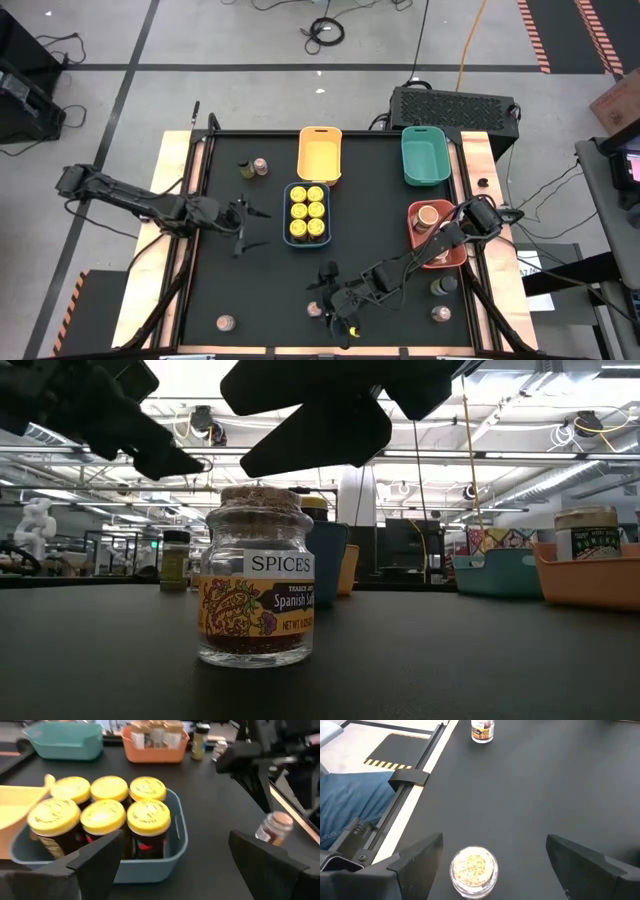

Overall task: Sort spices by type
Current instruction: Put the brown seasoning bottle into the green bin

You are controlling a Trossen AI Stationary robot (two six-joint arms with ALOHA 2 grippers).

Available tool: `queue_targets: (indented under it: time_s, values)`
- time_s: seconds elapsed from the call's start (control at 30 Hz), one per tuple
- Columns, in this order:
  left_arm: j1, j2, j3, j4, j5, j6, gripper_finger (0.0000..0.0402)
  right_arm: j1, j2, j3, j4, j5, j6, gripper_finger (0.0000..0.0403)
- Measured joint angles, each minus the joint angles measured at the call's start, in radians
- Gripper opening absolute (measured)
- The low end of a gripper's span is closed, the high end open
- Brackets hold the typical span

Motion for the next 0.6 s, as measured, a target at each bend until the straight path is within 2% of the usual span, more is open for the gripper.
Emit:
queue_targets:
  time_s: [0.43, 0.6]
  values:
    - [0.0, 0.06, 0.0, 0.038, 0.0, 0.007, 0.0363, 0.0, 0.0, 0.0, 0.0, -0.003, -0.002, 0.0348]
    - [0.0, 0.06, 0.0, 0.04, -0.003, 0.007, 0.0363, 0.002, 0.041, 0.0, 0.029, -0.064, -0.007, 0.0348]
